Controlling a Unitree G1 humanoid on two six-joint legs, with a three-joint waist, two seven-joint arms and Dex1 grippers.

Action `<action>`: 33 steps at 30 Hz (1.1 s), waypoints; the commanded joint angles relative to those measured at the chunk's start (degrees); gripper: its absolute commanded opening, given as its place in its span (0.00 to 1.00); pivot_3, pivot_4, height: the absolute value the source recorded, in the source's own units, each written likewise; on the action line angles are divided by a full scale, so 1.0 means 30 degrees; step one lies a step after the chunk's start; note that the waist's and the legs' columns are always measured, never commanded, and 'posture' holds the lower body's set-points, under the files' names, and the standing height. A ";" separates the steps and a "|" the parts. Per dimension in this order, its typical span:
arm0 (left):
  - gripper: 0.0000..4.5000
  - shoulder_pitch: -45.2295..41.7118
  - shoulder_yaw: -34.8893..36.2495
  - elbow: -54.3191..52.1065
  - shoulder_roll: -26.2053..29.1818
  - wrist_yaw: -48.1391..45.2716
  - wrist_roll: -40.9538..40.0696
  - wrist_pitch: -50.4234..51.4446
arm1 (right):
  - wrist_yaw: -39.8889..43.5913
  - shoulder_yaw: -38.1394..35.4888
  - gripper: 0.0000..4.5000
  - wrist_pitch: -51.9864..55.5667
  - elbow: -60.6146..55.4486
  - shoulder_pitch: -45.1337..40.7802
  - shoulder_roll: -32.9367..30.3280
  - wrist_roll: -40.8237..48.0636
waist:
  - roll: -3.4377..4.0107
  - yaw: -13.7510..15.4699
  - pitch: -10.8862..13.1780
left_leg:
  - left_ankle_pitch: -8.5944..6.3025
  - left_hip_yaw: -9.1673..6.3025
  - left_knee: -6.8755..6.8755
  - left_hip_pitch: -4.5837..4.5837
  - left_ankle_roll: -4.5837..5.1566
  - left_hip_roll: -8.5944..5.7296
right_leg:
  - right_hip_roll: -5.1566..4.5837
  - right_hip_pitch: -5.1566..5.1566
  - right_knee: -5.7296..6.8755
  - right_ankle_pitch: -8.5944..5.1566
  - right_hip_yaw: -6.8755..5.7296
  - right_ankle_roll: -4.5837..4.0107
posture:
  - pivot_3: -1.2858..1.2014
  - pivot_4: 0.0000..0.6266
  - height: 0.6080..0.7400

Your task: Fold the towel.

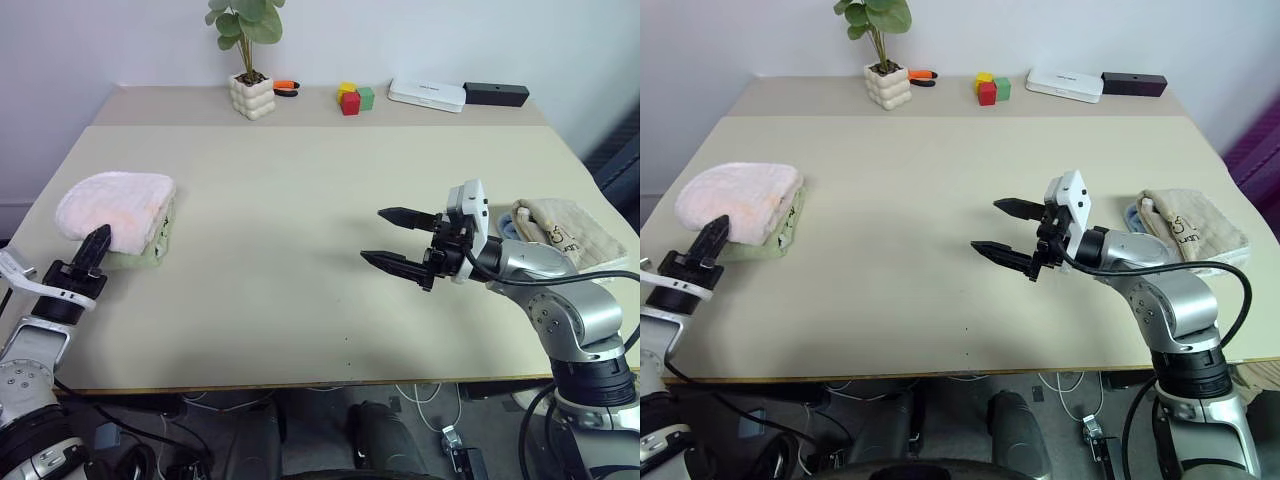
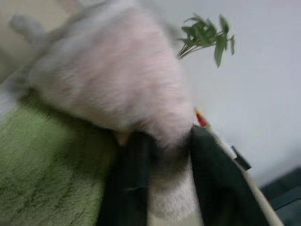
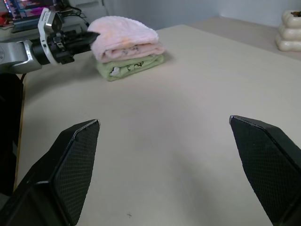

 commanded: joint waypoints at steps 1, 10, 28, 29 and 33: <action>0.75 -0.0118 0.0669 -0.0547 0.0346 0.0143 -0.0731 -0.0153 | 0.0182 -0.0147 1.00 -0.0413 -0.0087 -0.0531 0.0015 -0.0043 | 0.0000 0.0002 0.0000 | 0.0000 0.0000 0.0000 0.0000 0.0000 0.0000 | 0.0000 0.0000 0.0000 0.0000 0.0000 0.0000 | 0.52 0.24 1.00; 0.99 0.2458 0.0853 -0.3290 -0.0292 0.1445 -0.6155 0.3879 | 0.0297 -0.0085 1.00 -0.0555 0.0012 -0.0362 0.0115 -0.0327 | 0.0000 -0.0050 0.0000 | -0.0001 -0.0004 -0.0004 0.0000 0.0000 0.0004 | -0.0003 -0.0002 -0.0004 -0.0002 0.0001 -0.0004 | 0.52 0.24 1.00; 0.99 0.9980 -0.5170 -1.1127 -0.0683 -0.4489 -0.1140 0.0468 | 0.0828 -0.0640 1.00 -0.0730 0.0422 -0.0206 0.0359 0.0059 | 0.0022 0.0075 0.0004 | -0.0012 0.0041 -0.0028 -0.0004 -0.0020 -0.0024 | -0.0098 -0.0029 -0.0154 -0.0059 0.0004 -0.0156 | 0.52 0.24 1.00; 0.99 0.9200 -0.5587 -1.1683 -0.0354 -0.4460 -0.0948 0.0291 | 0.0914 -0.0800 1.00 -0.0778 0.0477 -0.0116 0.0410 0.0204 | 0.0021 0.0112 0.0004 | -0.0042 0.0022 -0.0045 -0.0004 -0.0070 -0.0011 | -0.0108 -0.0035 -0.0237 -0.0036 -0.0022 -0.0196 | 0.52 0.24 1.00; 0.99 0.5821 -0.6451 -1.1869 0.0442 -0.3756 0.0372 -0.0774 | 0.0942 -0.1503 1.00 -0.0988 0.0851 0.0248 0.0690 0.0777 | 0.0048 0.0057 -0.0012 | -0.0049 0.0034 -0.0066 -0.0021 -0.0081 0.0041 | -0.0142 0.0042 -0.0340 0.0032 -0.0021 -0.0307 | 0.52 0.24 1.00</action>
